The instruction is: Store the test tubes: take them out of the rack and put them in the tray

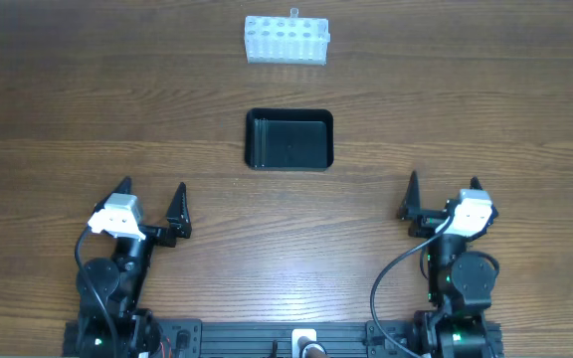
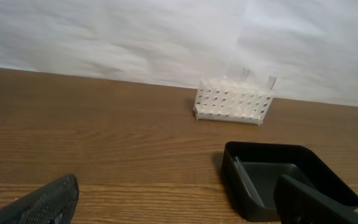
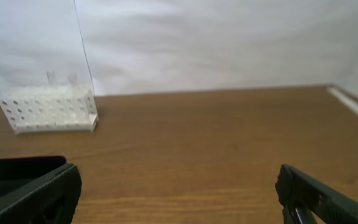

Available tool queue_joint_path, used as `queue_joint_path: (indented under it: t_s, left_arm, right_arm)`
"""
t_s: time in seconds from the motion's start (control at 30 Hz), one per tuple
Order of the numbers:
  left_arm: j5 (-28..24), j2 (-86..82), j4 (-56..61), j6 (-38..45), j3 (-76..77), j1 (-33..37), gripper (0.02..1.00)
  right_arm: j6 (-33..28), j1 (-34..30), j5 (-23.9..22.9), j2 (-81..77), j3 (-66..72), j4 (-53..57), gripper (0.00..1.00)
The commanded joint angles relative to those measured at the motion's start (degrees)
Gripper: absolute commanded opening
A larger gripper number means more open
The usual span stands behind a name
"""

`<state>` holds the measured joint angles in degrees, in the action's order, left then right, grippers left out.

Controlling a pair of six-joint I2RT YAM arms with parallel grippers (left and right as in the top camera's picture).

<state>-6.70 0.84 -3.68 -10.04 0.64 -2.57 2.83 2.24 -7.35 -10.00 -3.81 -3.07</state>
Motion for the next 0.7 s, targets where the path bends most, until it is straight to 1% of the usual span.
queue_joint_path:
  t_s: [0.03,0.13,0.23,0.37,0.47,0.53,0.57,0.7]
  left_arm:
    - [-0.76,-0.68,-0.07,0.66,-0.31,0.28,1.0]
    - [-0.74,-0.68,-0.07,0.66,-0.31,0.28,1.0]
    - [-0.74,-0.68,-0.07,0.63,-0.31,0.28,1.0]
    - [-0.74,-0.68,-0.07,0.63,-0.31,0.28,1.0]
    - [-0.74,-0.68,-0.07,0.63,-0.31,0.28,1.0]
    - [-0.74,-0.68,-0.07,0.63,-0.31,0.28,1.0]
    - [-0.74,-0.68,-0.07,0.63,-0.31,0.28,1.0]
    - [-0.74,-0.68,-0.07,0.66,-0.31,0.28,1.0]
  right_arm:
    - [2.71,0.57,4.28,-13.33,-8.39,-4.9,0.993]
    - [3.58,1.75,7.17,-24.87,-14.34,-8.0,0.991]
    - [3.54,5.55,7.37,-36.92,-21.68,-8.85,0.993]
    - [3.56,13.84,2.6,-53.29,-33.42,-8.57,0.993]
    - [3.67,18.47,0.28,-62.58,-41.4,-6.54,0.991]
    - [5.55,21.22,-1.44,-69.09,-47.87,-3.54,0.993]
    - [7.56,22.82,-2.67,-73.64,-52.94,-0.46,0.993]
    - [13.55,25.31,-5.22,-85.0,-66.6,8.66,0.993]
